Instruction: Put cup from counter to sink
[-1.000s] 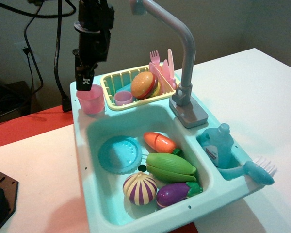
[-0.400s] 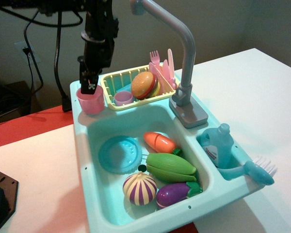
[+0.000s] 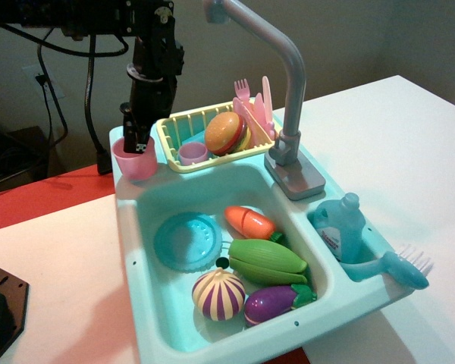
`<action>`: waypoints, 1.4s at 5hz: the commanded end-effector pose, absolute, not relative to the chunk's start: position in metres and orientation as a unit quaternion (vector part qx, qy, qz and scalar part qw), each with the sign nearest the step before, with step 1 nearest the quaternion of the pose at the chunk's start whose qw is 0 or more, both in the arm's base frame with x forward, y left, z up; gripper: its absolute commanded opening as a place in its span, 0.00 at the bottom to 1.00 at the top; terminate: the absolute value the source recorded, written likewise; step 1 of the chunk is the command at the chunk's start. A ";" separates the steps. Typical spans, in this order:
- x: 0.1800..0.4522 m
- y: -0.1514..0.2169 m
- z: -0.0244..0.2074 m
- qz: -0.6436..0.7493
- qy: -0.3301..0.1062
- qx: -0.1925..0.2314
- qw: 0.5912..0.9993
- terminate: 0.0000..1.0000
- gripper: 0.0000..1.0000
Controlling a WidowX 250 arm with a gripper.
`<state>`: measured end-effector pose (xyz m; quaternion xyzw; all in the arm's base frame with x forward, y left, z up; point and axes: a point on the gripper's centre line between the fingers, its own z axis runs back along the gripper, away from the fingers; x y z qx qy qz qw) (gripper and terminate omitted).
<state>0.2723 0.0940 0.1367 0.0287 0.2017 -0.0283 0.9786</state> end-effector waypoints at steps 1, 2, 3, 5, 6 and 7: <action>0.269 0.090 0.158 -0.028 0.162 0.050 0.985 0.00 0.00; 0.277 0.087 0.166 -0.040 0.149 0.069 0.986 0.00 0.00; 0.299 0.071 0.186 -0.052 0.127 0.074 0.988 0.00 0.00; 0.332 0.019 0.194 -0.076 0.105 0.046 0.990 0.00 0.00; 0.337 0.019 0.174 -0.090 0.116 0.046 0.988 0.00 0.00; 0.338 0.021 0.150 -0.093 0.129 0.051 0.986 0.00 0.00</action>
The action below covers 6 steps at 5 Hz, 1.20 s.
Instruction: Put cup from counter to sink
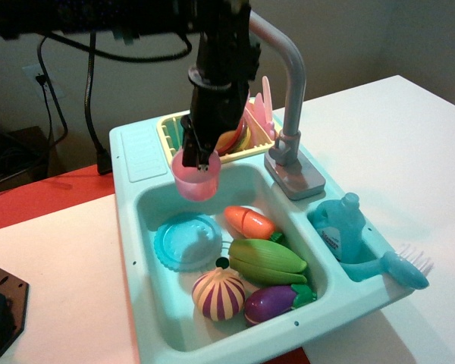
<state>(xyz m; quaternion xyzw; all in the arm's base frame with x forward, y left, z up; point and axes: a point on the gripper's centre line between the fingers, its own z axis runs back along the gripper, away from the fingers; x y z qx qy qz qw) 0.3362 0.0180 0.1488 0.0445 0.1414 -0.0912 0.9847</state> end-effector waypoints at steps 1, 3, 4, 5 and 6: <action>0.336 0.028 0.130 -0.090 0.140 0.056 0.985 0.00 0.00; 0.334 0.016 0.112 -0.094 0.145 0.047 0.984 0.00 0.00; 0.330 0.009 0.109 -0.080 0.145 0.052 0.985 0.00 0.00; 0.325 0.014 0.108 -0.077 0.154 0.063 0.983 0.00 1.00; 0.320 0.018 0.109 -0.072 0.167 0.063 0.981 0.00 1.00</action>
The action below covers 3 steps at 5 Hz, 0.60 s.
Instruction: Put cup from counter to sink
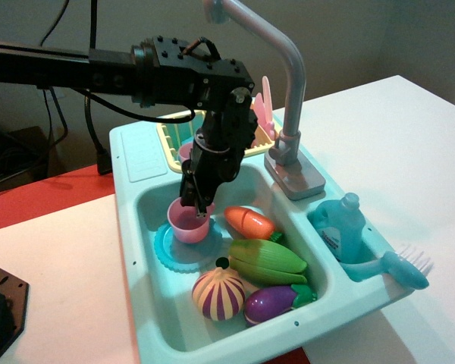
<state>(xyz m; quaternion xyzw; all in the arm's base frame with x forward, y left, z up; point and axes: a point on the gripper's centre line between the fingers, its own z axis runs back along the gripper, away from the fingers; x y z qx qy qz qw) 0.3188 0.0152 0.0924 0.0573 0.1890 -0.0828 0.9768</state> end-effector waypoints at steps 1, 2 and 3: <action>0.317 0.018 0.116 -0.063 0.170 0.057 0.982 0.00 1.00; 0.314 0.023 0.142 -0.050 0.157 0.057 0.985 0.00 1.00; 0.309 0.030 0.177 -0.050 0.139 0.075 0.986 1.00 1.00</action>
